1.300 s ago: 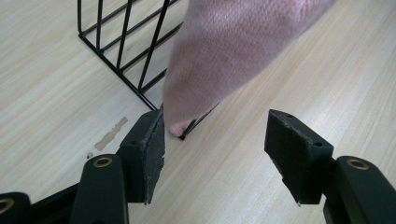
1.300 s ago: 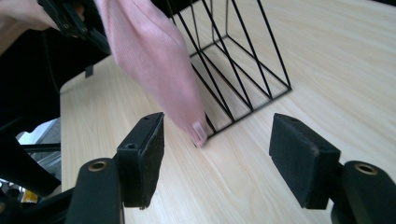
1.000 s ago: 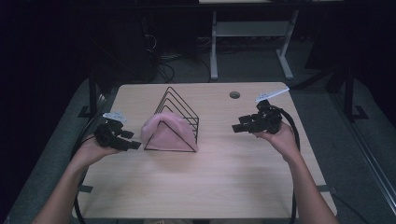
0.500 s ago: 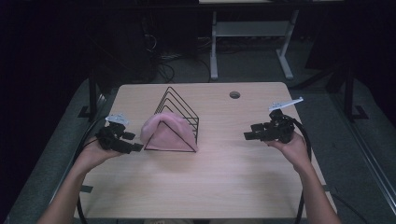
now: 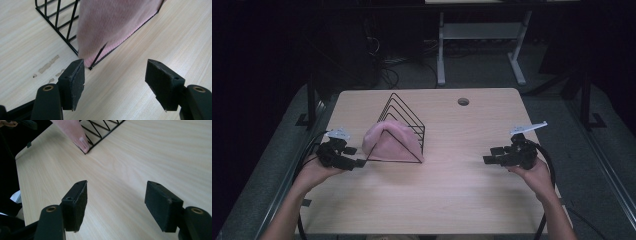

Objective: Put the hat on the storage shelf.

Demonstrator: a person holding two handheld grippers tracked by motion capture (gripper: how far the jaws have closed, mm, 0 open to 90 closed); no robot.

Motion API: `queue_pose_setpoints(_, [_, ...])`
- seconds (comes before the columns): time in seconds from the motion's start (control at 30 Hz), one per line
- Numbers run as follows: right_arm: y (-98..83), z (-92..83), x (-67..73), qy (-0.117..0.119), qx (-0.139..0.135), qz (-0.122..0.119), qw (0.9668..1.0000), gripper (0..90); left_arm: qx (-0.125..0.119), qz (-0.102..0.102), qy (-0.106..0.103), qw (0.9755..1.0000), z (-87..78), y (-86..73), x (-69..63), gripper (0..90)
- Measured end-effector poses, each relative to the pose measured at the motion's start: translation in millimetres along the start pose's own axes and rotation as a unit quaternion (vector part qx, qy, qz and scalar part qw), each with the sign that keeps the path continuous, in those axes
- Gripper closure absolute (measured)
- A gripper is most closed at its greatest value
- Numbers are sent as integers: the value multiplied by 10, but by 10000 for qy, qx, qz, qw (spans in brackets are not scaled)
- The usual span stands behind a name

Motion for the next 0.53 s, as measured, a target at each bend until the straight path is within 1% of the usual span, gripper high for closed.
queue_pose_setpoints(0.03, [-77,-6,-14,35,-14,37,10000,337,-24,-26,-8,10000,10,-8,-9,323])
queue_pose_setpoints(0.1, [-99,-7,-14,50,-23,41,10000,336,-29,-52,-15,10000,20,-30,-27,323])
queue_pose_setpoints(0.17, [-176,-21,-6,42,-26,34,10000,334,-66,-65,-13,10000,30,-45,-45,323])
queue_pose_setpoints(0.2, [-201,-24,-2,41,-8,47,10000,331,-111,-99,-6,9999,37,-48,-61,323])
queue_pose_setpoints(0.23, [-236,-29,2,14,31,41,10000,327,-106,-107,3,9999,37,-60,-77,323])
queue_pose_setpoints(0.3, [-307,-36,17,-66,73,31,9999,326,-140,-127,117,9998,36,-88,-117,322])
queue_pose_setpoints(0.37, [-386,-46,54,-128,106,12,9999,313,-360,-222,89,9991,34,-106,-217,322])
queue_pose_setpoints(0.4, [-426,-56,82,-159,94,-32,9998,305,-413,-244,121,9988,34,-130,-263,322])
queue_pose_setpoints(0.43, [-464,-65,117,-174,47,-79,9998,305,-455,-266,154,9985,41,-161,-309,321])
queue_pose_setpoints(0.5, [-554,-83,188,-246,-53,-162,9996,291,-650,-355,126,9972,64,-208,-407,313])
queue_pose_setpoints(0.53, [-601,-87,213,-311,-118,-216,9992,281,-720,-346,198,9966,74,-235,-435,313])
Point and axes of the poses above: each handheld gripper's, and its own axes: z roughly forward along the jaws, y roughly out of its top, x roughly to its left, the point moved 10 cm from there along z, roughly forward along the jaws, and after that the axes turned 10 degrees about z, right-handed, at the moved point
